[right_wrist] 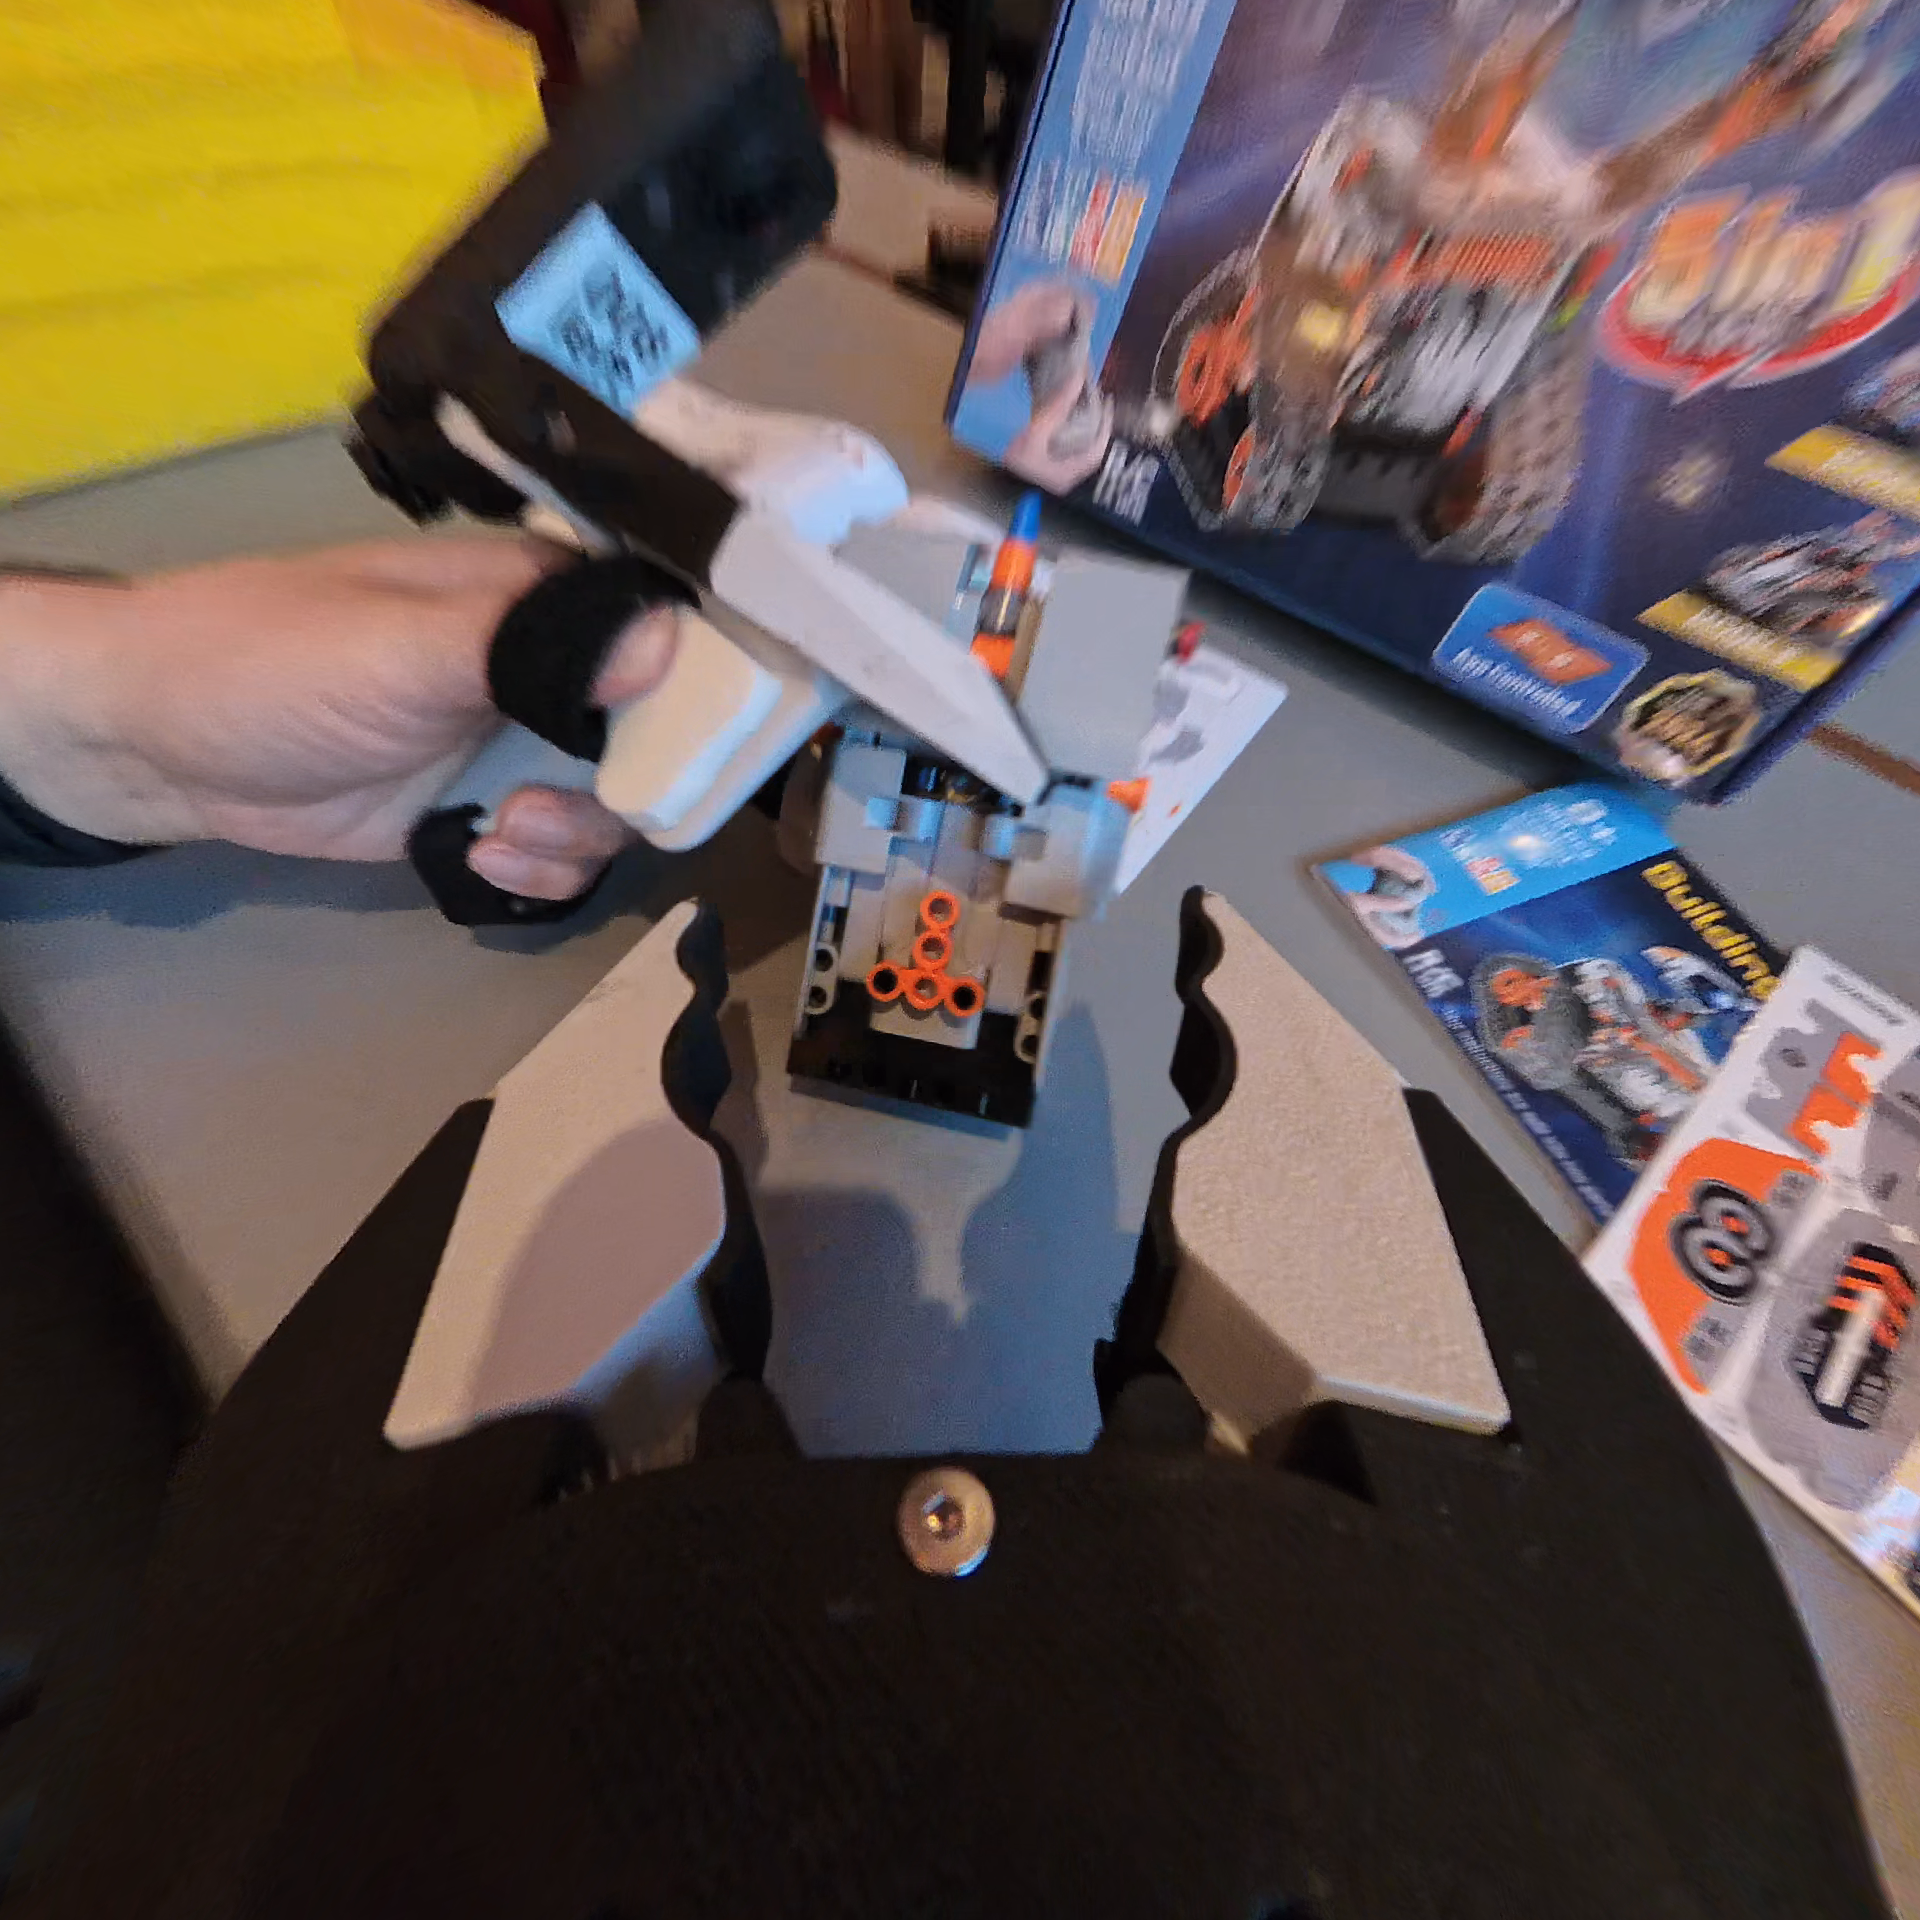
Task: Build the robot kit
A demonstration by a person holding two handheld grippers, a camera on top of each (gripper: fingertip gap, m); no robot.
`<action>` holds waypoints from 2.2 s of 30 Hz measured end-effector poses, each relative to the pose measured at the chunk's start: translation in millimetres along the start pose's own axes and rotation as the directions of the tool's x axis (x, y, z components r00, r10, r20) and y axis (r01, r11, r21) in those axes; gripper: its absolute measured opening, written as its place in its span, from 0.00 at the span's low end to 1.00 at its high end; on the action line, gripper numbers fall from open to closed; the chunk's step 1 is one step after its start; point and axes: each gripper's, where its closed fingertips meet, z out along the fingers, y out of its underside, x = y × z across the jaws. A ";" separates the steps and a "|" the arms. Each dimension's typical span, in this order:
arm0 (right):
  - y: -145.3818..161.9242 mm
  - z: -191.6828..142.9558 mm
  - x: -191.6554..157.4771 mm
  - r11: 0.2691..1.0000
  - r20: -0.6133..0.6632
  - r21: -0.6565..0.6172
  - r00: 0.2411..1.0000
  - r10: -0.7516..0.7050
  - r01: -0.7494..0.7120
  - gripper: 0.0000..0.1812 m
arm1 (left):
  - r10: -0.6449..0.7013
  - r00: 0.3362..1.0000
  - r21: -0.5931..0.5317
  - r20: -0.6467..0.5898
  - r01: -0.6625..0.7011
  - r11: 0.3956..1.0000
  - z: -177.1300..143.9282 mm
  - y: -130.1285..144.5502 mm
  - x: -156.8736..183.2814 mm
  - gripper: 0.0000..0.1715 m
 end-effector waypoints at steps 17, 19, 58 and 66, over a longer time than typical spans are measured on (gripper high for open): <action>99.0 -91.6 20.8 0.898 0.510 -0.210 0.827 -0.238 0.388 0.25 | -0.029 1.000 0.027 0.000 0.029 0.999 -4.9 -2.6 -3.3 0.44; 105.5 -86.2 22.1 0.911 0.568 -0.210 0.802 -0.183 0.356 0.23 | -0.022 1.000 0.022 0.003 0.022 1.000 -4.2 -1.6 -2.5 0.44; 57.8 -69.3 -0.7 0.940 0.085 -0.203 0.962 -0.261 0.273 0.12 | 0.237 0.952 0.023 0.193 -0.245 0.969 1.9 2.4 8.4 0.43; 63.7 -57.2 -22.5 0.964 -0.037 -0.237 0.991 -0.130 0.118 0.12 | 0.168 0.970 0.041 0.176 -0.178 0.983 -3.3 -1.0 3.4 0.43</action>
